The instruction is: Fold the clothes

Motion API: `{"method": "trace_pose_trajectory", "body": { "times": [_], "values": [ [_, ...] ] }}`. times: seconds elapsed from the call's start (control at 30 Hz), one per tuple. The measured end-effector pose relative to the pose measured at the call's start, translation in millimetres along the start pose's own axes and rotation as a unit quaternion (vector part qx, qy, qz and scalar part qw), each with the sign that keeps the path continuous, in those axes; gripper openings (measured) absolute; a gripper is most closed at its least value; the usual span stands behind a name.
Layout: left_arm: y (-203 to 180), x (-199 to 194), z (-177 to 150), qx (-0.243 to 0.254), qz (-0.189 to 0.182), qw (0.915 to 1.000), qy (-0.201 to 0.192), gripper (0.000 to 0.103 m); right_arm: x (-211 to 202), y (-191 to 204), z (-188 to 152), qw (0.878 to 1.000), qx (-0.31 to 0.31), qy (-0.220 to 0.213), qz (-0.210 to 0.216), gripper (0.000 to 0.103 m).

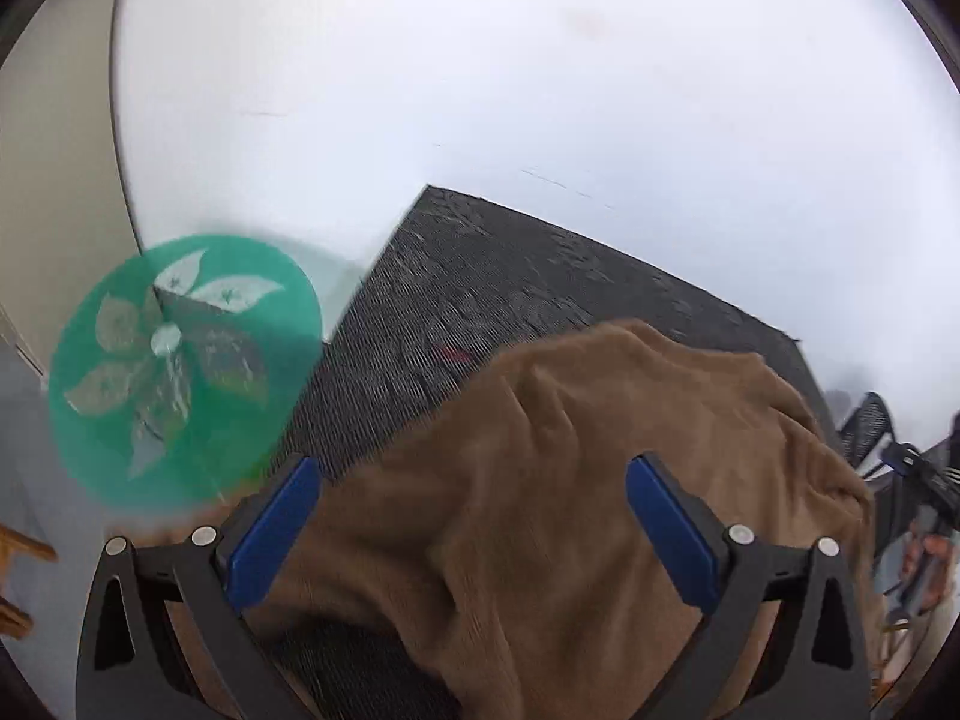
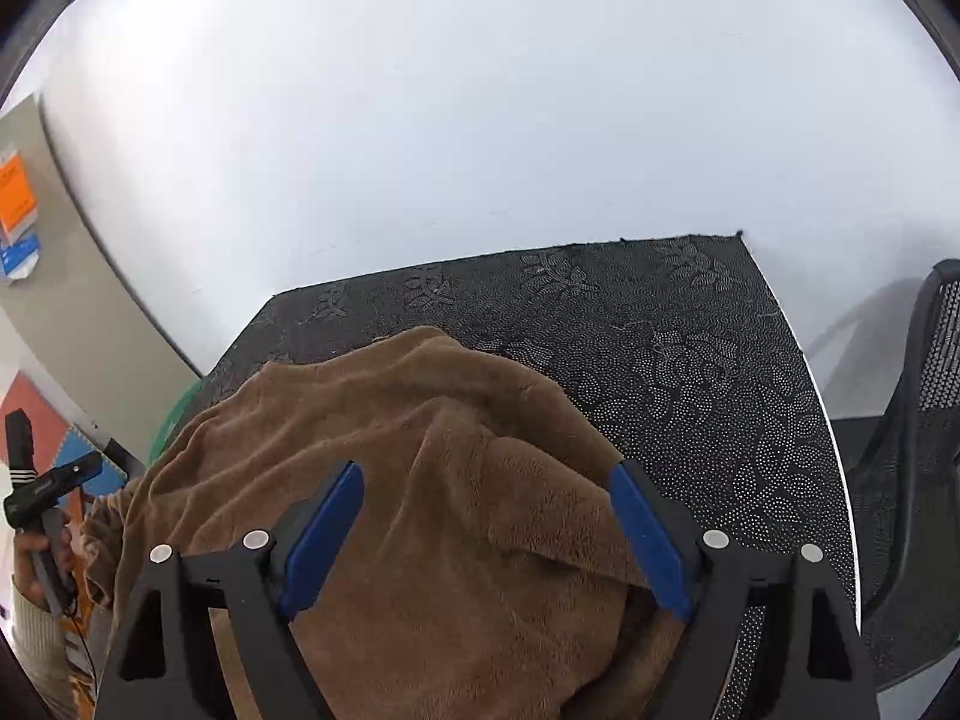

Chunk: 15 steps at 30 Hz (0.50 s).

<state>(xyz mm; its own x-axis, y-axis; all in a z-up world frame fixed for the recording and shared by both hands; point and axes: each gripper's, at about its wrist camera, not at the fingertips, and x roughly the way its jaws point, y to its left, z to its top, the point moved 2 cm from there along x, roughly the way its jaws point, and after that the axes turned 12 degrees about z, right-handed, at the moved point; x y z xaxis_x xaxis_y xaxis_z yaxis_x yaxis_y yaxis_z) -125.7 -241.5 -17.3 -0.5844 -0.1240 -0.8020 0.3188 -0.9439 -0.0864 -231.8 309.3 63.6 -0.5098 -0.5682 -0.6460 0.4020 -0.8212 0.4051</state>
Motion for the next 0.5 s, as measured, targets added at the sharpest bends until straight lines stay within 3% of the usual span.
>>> {"method": "trace_pose_trajectory", "body": {
  "times": [0.13,0.2,0.3,0.4,0.5],
  "values": [
    [-9.5,54.6,24.1,0.068,0.016,0.9967,0.042,0.096,12.0,-3.5,7.2,1.000,-0.012,0.022,-0.016,0.086],
    [-18.5,77.9,29.3,0.110,0.031,0.9919,0.055,0.082,17.0,-6.7,9.8,0.999,-0.016,0.030,-0.027,0.086],
    [-33.2,104.2,29.4,0.161,0.028,0.9841,0.071,0.071,25.2,-12.4,10.8,0.999,-0.015,0.036,-0.027,0.086],
    [-46.7,121.4,28.5,0.196,0.027,0.9776,0.071,0.071,36.3,-16.7,10.0,0.999,-0.015,0.045,-0.024,0.086],
    [-49.9,127.4,31.6,0.199,0.016,0.9777,0.064,0.073,50.2,-19.7,10.3,0.998,-0.026,0.054,-0.034,0.086]
  ]
}}
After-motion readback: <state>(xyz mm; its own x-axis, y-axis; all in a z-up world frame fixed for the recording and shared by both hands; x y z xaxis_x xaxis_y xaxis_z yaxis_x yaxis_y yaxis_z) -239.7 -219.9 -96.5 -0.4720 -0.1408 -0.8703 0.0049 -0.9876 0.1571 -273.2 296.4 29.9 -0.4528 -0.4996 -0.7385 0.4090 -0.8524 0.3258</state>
